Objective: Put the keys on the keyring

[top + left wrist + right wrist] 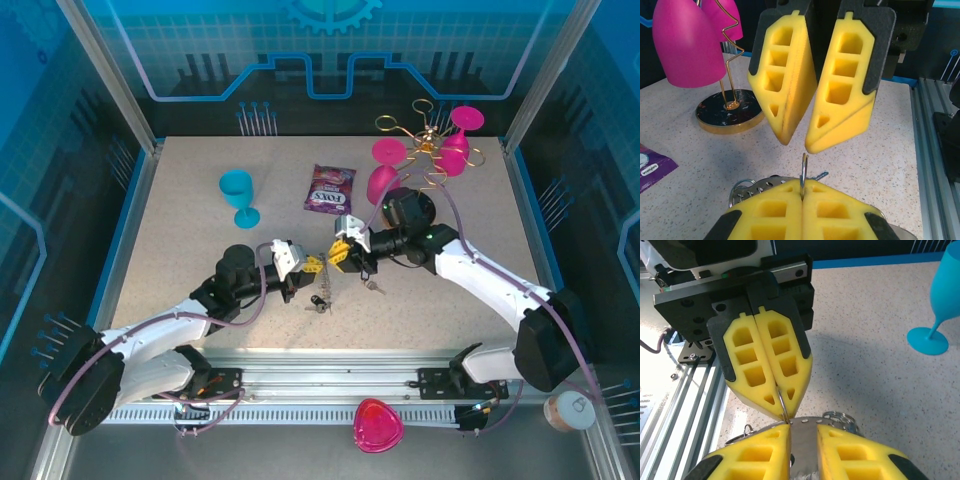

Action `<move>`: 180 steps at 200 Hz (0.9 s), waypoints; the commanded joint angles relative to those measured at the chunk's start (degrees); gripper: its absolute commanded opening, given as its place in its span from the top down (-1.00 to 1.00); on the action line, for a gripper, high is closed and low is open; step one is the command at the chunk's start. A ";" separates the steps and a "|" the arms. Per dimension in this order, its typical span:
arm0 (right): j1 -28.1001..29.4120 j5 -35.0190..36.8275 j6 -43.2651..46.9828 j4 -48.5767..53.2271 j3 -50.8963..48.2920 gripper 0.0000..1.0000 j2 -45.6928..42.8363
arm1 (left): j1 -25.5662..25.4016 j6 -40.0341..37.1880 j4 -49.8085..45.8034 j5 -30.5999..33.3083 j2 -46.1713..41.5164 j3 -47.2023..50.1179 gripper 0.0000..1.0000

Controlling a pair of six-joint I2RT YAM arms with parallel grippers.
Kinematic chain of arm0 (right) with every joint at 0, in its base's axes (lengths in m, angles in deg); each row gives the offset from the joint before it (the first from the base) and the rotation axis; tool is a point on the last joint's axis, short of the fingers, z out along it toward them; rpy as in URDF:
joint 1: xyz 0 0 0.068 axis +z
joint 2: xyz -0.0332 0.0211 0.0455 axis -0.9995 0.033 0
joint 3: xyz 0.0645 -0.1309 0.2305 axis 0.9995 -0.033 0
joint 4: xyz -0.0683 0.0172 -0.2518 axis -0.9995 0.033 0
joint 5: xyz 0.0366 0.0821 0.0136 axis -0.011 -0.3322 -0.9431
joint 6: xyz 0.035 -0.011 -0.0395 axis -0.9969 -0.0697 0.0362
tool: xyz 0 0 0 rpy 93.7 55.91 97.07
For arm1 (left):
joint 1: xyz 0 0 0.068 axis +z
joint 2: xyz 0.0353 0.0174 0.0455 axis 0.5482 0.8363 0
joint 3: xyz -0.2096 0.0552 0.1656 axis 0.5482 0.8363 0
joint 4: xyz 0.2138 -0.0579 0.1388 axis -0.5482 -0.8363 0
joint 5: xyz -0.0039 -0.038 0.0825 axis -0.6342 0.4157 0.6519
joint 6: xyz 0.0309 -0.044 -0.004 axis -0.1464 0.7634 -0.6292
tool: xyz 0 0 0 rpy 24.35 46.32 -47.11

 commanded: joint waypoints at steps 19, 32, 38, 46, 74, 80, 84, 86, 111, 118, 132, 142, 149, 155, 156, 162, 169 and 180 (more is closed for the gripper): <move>1.43 -2.49 2.90 -0.89 0.36 0.55 0.95 | 0.39 1.47 5.21 -2.16 0.80 0.80 1.00; 1.59 -2.20 3.57 -0.40 0.41 0.54 1.04 | 0.38 1.75 5.55 -2.35 0.87 0.69 1.00; 1.65 -2.17 3.59 -0.51 0.38 0.54 1.14 | 0.35 1.84 5.64 -2.39 1.02 0.70 1.00; 1.82 -2.12 3.72 -0.57 0.54 0.54 1.18 | 0.38 2.02 5.73 -2.49 1.04 0.73 1.00; 2.40 -1.89 4.12 -0.82 0.91 0.67 1.53 | 0.34 2.49 6.26 -3.09 1.28 0.60 1.00; 2.40 -1.98 3.91 -1.07 1.01 0.72 1.62 | 0.31 2.60 6.39 -3.27 1.33 0.61 1.00; 2.40 -2.01 3.92 -1.26 1.04 0.74 1.61 | 0.38 2.71 6.38 -3.28 1.40 0.67 1.00; 2.40 -2.13 3.89 -1.36 1.05 0.75 1.64 | 0.39 2.77 6.40 -3.35 1.41 0.61 1.00; 2.38 -2.83 3.57 -2.06 1.19 1.00 1.60 | 0.34 2.99 6.28 -3.40 1.53 0.59 1.00; 2.40 -2.93 3.84 -1.71 1.35 1.00 1.51 | 0.31 2.92 6.02 -3.15 1.53 0.55 1.00; 2.40 -2.98 5.06 0.39 2.18 1.00 1.40 | 0.37 2.58 4.64 -2.01 1.20 0.40 0.96; 2.40 -2.65 6.47 3.28 3.17 1.00 1.54 | 0.37 2.06 3.21 -1.37 0.89 0.07 0.87; 2.43 -2.37 7.58 5.13 3.96 1.00 1.81 | 0.39 1.71 2.04 -0.95 0.63 -0.30 0.78; 2.48 -2.07 8.33 7.40 4.83 1.00 2.06 | 0.37 1.31 1.18 -0.91 0.42 -0.60 0.74; 2.49 -2.00 8.43 7.68 4.92 1.00 2.08 | 0.38 1.32 1.07 -0.86 0.44 -0.62 0.74; 2.72 -1.48 9.52 9.69 5.61 1.00 2.46 | 0.39 0.86 0.35 -1.03 0.36 -0.93 0.71; 3.03 -0.77 10.61 11.39 6.28 1.00 2.69 | 0.35 0.56 -0.44 -1.15 0.44 -1.33 0.69; 3.44 0.17 11.62 12.74 6.91 1.00 2.96 | 0.34 0.12 -1.31 -1.50 0.50 -1.84 0.67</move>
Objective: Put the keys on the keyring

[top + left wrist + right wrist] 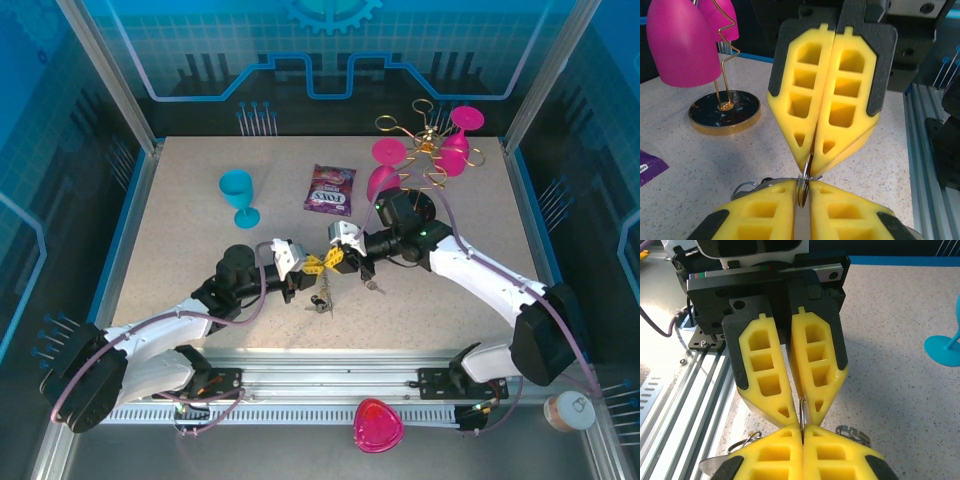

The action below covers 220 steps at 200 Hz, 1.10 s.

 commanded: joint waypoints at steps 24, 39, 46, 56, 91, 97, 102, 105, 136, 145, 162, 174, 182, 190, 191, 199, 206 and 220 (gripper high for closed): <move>2.57 1.23 6.15 9.45 4.96 1.00 1.81 | 0.21 -2.16 -3.28 -0.79 -0.23 -2.87 0.66; 2.92 1.80 6.47 10.14 5.54 1.00 2.22 | 0.25 -2.28 -3.48 -0.99 -0.04 -3.17 0.66; 3.11 1.85 6.55 10.37 5.73 1.00 2.40 | 0.27 -2.46 -3.49 -1.12 0.01 -3.27 0.67; 3.26 2.32 6.72 10.76 5.98 1.00 2.61 | 0.20 -2.50 -3.64 -1.41 0.10 -3.50 0.67; 4.15 2.63 7.51 12.47 7.20 1.00 3.80 | 0.28 -3.08 -3.88 -2.81 0.65 -4.21 0.72; 4.29 2.65 7.57 12.77 7.44 1.00 3.99 | 0.28 -3.25 -3.89 -3.09 0.75 -4.38 0.75; 4.41 2.68 7.56 12.94 7.63 1.00 4.18 | 0.24 -3.39 -3.98 -3.31 0.80 -4.47 0.77; 4.47 2.65 7.60 13.12 7.74 1.00 4.21 | 0.23 -3.50 -4.02 -3.47 0.80 -4.62 0.79; 4.43 3.37 6.66 13.40 8.06 1.00 4.23 | 0.27 -5.41 -4.97 -4.09 0.52 -5.01 1.00; 3.91 4.00 4.46 12.11 7.70 0.86 3.51 | 0.20 -6.08 -5.62 -3.78 0.14 -5.12 1.00; 1.18 5.03 -2.71 6.91 5.82 0.40 0.93 | 0.27 -6.93 -6.56 -2.58 -0.57 -5.01 1.00; -1.30 5.88 -8.56 3.02 4.14 0.25 -1.43 | 0.18 -7.74 -7.78 -1.90 -1.00 -5.13 1.00; -2.83 7.99 -13.15 0.30 2.83 0.21 -2.98 | 0.14 -8.23 -8.62 -1.55 -1.10 -5.18 1.00; -4.08 10.97 -17.80 -1.81 1.41 0.19 -4.44 | 0.19 -8.61 -9.09 -1.25 -1.23 -5.22 1.00; -4.17 11.45 -18.24 -2.11 1.20 0.19 -4.64 | 0.15 -8.62 -9.13 -1.20 -1.27 -5.20 1.00; -4.65 15.45 -22.57 -3.58 -0.18 0.23 -5.85 | 0.17 -8.71 -9.42 -0.79 -1.39 -5.19 1.00; -4.71 19.53 -25.76 -3.81 -1.11 0.26 -6.78 | 0.16 -8.64 -9.58 -0.22 -1.52 -5.18 1.00; -4.70 25.18 -32.06 -2.50 -2.19 0.32 -8.25 | 0.19 -8.46 -9.96 0.96 -1.81 -5.18 1.00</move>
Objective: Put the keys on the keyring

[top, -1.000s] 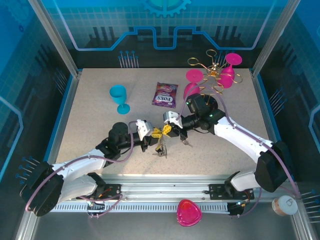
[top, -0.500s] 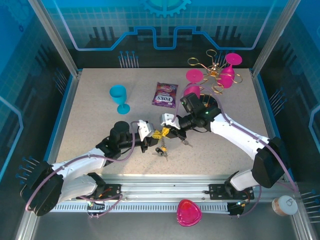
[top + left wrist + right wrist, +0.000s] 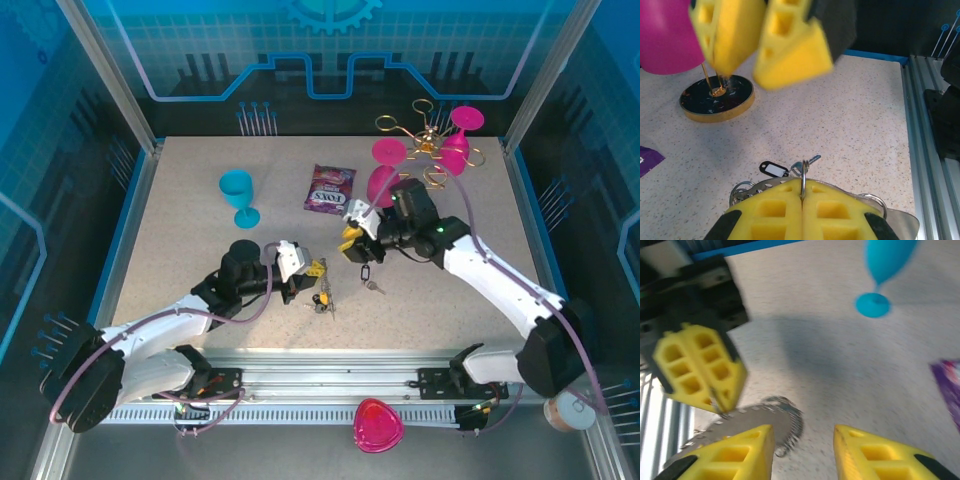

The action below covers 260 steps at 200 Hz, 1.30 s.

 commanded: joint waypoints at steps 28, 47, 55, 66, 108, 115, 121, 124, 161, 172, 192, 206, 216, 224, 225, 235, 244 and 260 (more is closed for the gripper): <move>-0.10 18.30 -27.67 3.67 -2.93 0.42 -4.10 | 0.16 -0.14 -2.14 3.99 -2.05 -2.45 1.00; 0.17 22.47 -36.00 9.67 -2.72 0.44 -3.65 | 0.11 1.52 -3.94 5.20 -1.84 -3.22 1.00; 0.27 22.28 -37.31 12.20 -2.45 0.44 -2.85 | 0.16 2.07 -4.87 5.53 -1.88 -3.63 1.00; 0.64 22.14 -39.68 15.13 -2.21 0.44 -0.88 | 0.17 2.48 -5.91 5.95 -1.94 -4.08 1.00; 1.91 22.93 -44.75 23.99 1.15 0.45 9.69 | 0.13 3.30 -6.73 8.22 -2.49 -4.13 1.00; 2.45 23.97 -44.81 24.10 1.37 0.45 10.95 | 0.18 3.34 -6.96 8.53 -2.58 -4.20 1.00; 2.89 24.94 -44.66 24.06 1.59 0.45 11.98 | 0.19 3.35 -7.25 8.70 -2.62 -4.22 1.00; 3.12 25.36 -44.59 24.05 1.70 0.44 12.36 | 0.14 3.30 -7.36 8.85 -2.70 -4.18 1.00; 5.55 28.59 -43.79 26.37 5.16 0.41 20.96 | 0.10 3.27 -8.00 9.75 -3.28 -3.84 1.00; 6.16 29.47 -44.13 26.68 6.24 0.40 22.84 | 0.03 3.33 -8.02 9.87 -3.40 -3.73 1.00; 7.14 30.93 -45.18 26.96 7.60 0.39 25.67 | 0.08 3.41 -8.04 9.86 -3.41 -3.72 1.00; 7.65 31.99 -45.97 27.26 8.42 0.36 27.24 | 0.04 3.45 -8.02 9.72 -3.37 -3.65 1.00; 7.94 32.76 -46.50 27.30 9.04 0.35 28.40 | 0.06 3.45 -8.04 9.72 -3.34 -3.64 1.00; 8.03 33.02 -46.73 27.06 9.46 0.34 28.96 | 0.02 3.38 -8.09 9.67 -3.37 -3.69 1.00; 8.04 33.03 -46.78 27.05 9.51 0.34 29.04 | 0.06 3.37 -8.06 9.67 -3.35 -3.71 1.00; 8.16 33.19 -47.26 26.75 10.02 0.33 29.69 | 0.05 3.36 -8.10 9.62 -3.40 -3.73 1.00; 8.37 33.27 -47.43 26.61 10.48 0.32 30.27 | 0.10 3.27 -8.05 9.59 -3.37 -3.77 1.00; 8.65 33.63 -47.90 26.58 11.23 0.32 31.38 | 0.07 3.21 -8.17 9.50 -3.33 -3.85 1.00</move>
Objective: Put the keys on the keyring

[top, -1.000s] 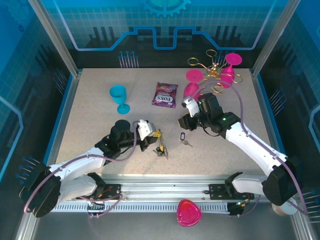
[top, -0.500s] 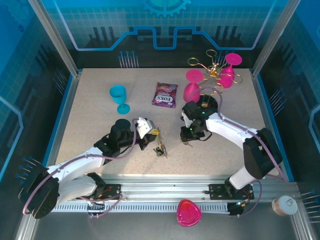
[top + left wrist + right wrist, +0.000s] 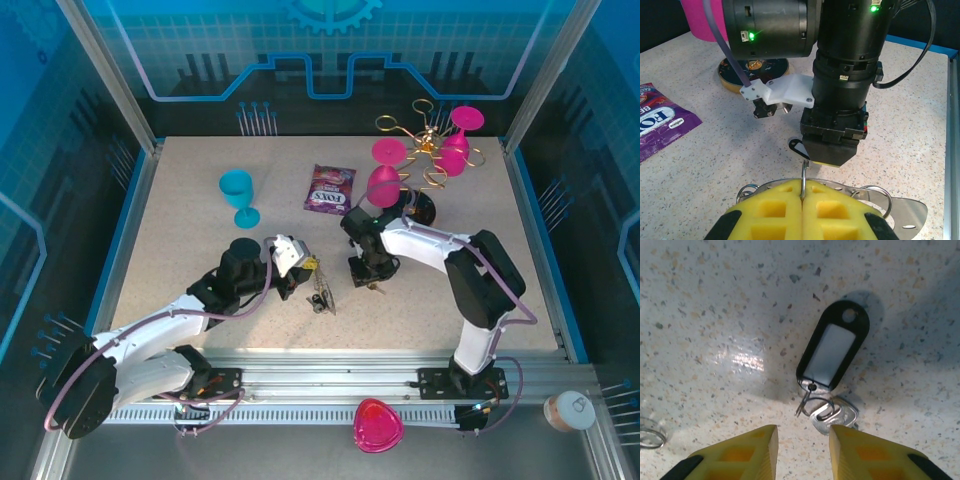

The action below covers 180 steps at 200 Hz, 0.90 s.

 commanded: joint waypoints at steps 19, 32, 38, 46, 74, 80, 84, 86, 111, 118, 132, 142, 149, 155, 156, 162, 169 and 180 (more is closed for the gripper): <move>1.39 2.50 -2.36 1.46 3.08 0.33 2.97 | 0.06 0.28 0.10 0.23 -1.10 -1.78 1.00; 1.42 3.01 -2.51 1.56 3.55 0.35 3.63 | 0.07 0.19 0.17 0.18 -1.10 -1.78 1.00; 1.47 3.15 -2.51 1.62 3.79 0.35 3.94 | 0.03 0.19 0.16 0.17 -1.15 -1.74 1.00; 1.47 3.48 -2.64 1.73 4.01 0.36 4.23 | 0.07 0.11 0.17 0.21 -1.10 -1.70 1.00; 1.57 4.42 -2.60 2.05 4.87 0.44 5.10 | 0.07 0.10 0.07 0.07 -1.19 -1.61 1.00; 1.57 4.76 -2.59 2.38 5.13 0.46 5.37 | 0.10 0.04 0.08 0.07 -1.25 -1.53 1.00; 1.59 4.88 -2.61 2.59 5.24 0.47 5.56 | 0.11 -0.06 0.07 0.07 -1.27 -1.53 1.00; 1.64 4.89 -2.60 2.67 5.31 0.48 5.67 | 0.11 -0.07 0.07 0.07 -1.32 -1.52 1.00; 1.82 5.32 -2.59 3.21 5.69 0.55 6.11 | 0.11 -0.25 -0.08 0.07 -1.45 -1.43 1.00; 1.92 5.41 -2.59 3.48 5.77 0.55 6.20 | 0.09 -0.32 -0.07 -0.02 -1.45 -1.43 1.00; 2.05 5.56 -2.51 3.98 5.87 0.56 6.51 | 0.11 -0.34 0.08 -0.11 -1.39 -1.37 1.00; 2.01 5.56 -2.52 4.02 5.87 0.59 6.56 | 0.02 -0.32 0.27 -0.10 -1.36 -1.29 1.00; 2.01 5.54 -2.51 4.06 5.95 0.62 6.65 | 0.04 -0.34 0.30 -0.11 -1.29 -1.27 1.00; 2.07 5.57 -2.51 4.10 5.98 0.64 6.65 | 0.03 -0.40 0.29 -0.15 -1.27 -1.26 1.00; 2.08 5.60 -2.51 4.10 6.01 0.64 6.65 | 0.07 -0.41 0.31 -0.17 -1.27 -1.26 1.00; 2.10 5.59 -2.51 4.14 6.11 0.68 6.65 | 0.08 -0.42 0.28 -0.13 -1.32 -1.26 1.00; 2.08 5.59 -2.42 4.23 6.17 0.71 6.58 | 0.07 -0.43 0.26 -0.12 -1.37 -1.35 1.00; 2.10 5.56 -2.42 4.27 6.22 0.76 6.43 | 0.05 -0.50 0.20 -0.14 -1.38 -1.27 1.00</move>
